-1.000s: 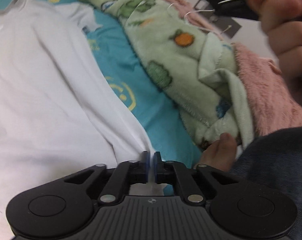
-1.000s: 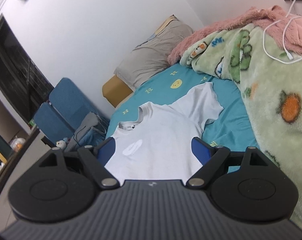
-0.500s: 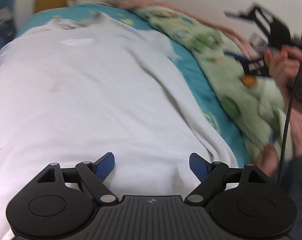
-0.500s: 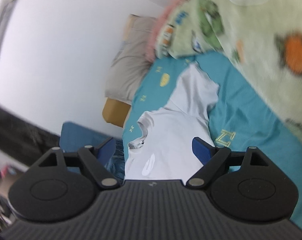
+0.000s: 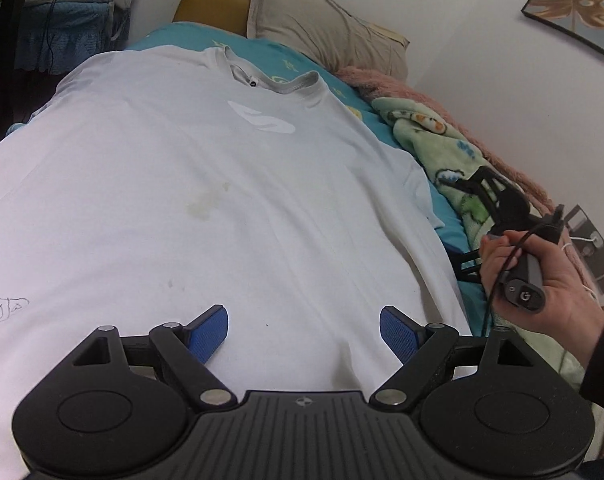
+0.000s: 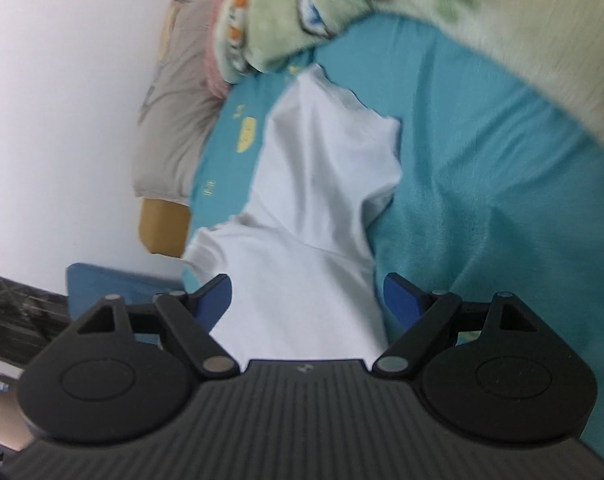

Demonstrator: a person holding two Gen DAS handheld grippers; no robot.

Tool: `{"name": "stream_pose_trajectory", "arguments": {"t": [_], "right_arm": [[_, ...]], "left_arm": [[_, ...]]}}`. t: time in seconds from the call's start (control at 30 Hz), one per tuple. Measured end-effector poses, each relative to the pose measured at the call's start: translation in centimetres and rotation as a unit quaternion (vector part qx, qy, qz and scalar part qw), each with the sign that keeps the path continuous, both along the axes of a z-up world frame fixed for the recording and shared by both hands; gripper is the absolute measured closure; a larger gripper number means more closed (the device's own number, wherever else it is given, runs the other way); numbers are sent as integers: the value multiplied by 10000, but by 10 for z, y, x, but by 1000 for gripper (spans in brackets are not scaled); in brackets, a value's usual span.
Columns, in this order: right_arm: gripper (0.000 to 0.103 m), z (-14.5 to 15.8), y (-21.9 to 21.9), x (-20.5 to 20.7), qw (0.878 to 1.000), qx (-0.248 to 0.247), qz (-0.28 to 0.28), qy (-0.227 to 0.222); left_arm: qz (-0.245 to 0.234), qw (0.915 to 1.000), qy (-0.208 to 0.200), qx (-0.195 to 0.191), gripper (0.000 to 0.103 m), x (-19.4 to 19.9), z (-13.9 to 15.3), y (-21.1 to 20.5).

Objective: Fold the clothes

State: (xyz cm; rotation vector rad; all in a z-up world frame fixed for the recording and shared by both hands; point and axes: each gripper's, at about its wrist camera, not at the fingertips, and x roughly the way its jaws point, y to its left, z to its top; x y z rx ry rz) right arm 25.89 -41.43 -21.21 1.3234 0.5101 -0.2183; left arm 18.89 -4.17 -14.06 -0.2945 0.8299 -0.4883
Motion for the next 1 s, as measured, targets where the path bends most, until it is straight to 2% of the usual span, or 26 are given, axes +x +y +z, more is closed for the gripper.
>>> {"name": "stream_pose_trajectory", "arguments": {"t": [0.27,0.6,0.73,0.87,0.93,1.0], "right_arm": [[19,-11,-6,25,9984,-495,-195,-177],[17,-17,-6,26,9953,-606,-543,-524],[17,-17,-11,27,9940,-470,-589,-796],[17,4,-14,14,9820,-667,-935,-1502],[17,11,-18,12,9810,-645,-1006,-1526],[17,8,-20,11,9855,-480,-989,-1291]], "left_arm": [[312,9994,-117,95,18,6,-12,14],[360,9992,-176,4,18,6,-14,18],[368,9992,-162,-51,18,7,-13,20],[371,9992,-157,-80,18,7,-13,21],[375,9991,-148,-106,18,8,-13,21],[382,9991,-140,-138,18,9,-13,22]]}}
